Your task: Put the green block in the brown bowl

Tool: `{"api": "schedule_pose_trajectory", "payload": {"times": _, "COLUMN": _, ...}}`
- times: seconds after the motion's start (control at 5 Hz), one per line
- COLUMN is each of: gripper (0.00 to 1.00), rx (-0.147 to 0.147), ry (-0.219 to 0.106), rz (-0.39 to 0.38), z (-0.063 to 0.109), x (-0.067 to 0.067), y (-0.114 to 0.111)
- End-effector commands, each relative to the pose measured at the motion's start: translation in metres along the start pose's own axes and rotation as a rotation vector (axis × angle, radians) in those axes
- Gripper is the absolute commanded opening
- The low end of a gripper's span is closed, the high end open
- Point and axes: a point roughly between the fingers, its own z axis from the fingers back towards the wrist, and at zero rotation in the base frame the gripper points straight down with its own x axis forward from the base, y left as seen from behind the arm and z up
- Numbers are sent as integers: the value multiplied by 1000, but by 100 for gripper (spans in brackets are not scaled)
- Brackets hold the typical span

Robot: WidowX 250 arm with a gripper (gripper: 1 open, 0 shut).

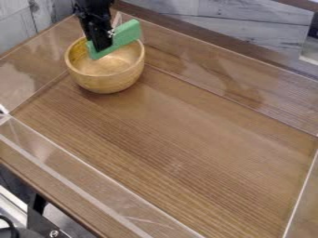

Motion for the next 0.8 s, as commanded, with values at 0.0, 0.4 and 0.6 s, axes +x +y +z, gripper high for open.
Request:
{"api": "schedule_pose_trajectory", "payload": {"times": 0.0, "gripper": 0, "rx": 65, "ry": -42, "rz": 0, "z": 16, "x": 9, "y": 12}}
{"api": "schedule_pose_trajectory", "payload": {"times": 0.4, "gripper": 0, "rx": 79, "ry": -47, "rz": 0, "z": 7, "x": 15, "y": 17}}
{"api": "schedule_pose_trajectory", "payload": {"times": 0.6, "gripper": 0, "rx": 85, "ry": -51, "rz": 0, "z": 4, "x": 18, "y": 18}}
